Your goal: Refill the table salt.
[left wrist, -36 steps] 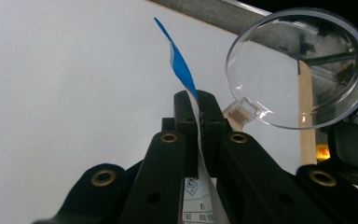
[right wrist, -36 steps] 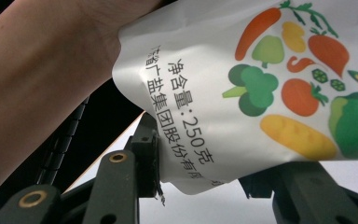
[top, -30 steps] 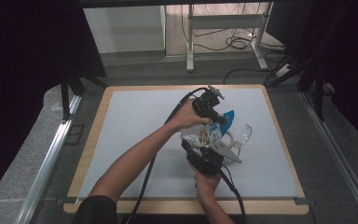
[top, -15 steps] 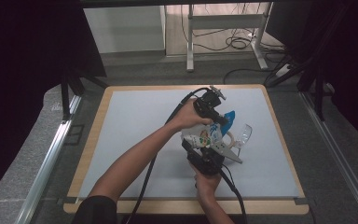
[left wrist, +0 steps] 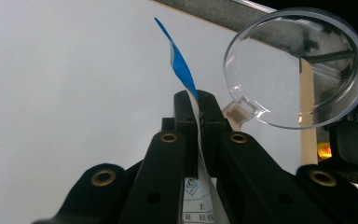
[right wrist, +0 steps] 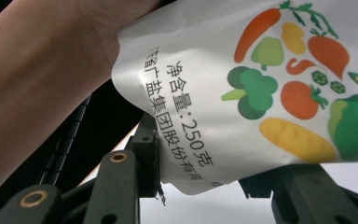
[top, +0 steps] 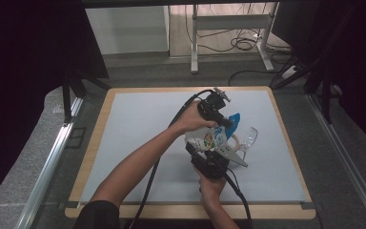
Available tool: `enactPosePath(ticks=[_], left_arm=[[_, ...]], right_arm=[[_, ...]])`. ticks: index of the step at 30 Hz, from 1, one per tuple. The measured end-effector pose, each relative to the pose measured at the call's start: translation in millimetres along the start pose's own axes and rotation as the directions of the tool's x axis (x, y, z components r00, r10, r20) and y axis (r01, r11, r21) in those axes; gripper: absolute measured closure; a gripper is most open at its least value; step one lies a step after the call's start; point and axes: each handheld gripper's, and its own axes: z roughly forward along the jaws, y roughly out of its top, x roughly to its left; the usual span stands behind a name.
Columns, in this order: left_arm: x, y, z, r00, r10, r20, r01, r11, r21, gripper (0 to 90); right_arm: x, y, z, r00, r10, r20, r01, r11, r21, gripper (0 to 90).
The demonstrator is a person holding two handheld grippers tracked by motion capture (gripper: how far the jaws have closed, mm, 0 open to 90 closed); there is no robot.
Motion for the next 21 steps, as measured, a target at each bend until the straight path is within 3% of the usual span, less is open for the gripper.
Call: enactPosePath(ticks=[21], left_arm=[[1.1,-3.2,-2.6,1.0000,-0.001,-0.001,0.001,1.0000,-0.006,89.5]], right_arm=[[1.1,-1.3,1.7,1.0000,-0.007,-0.004,0.007,1.000,0.005,58.0]])
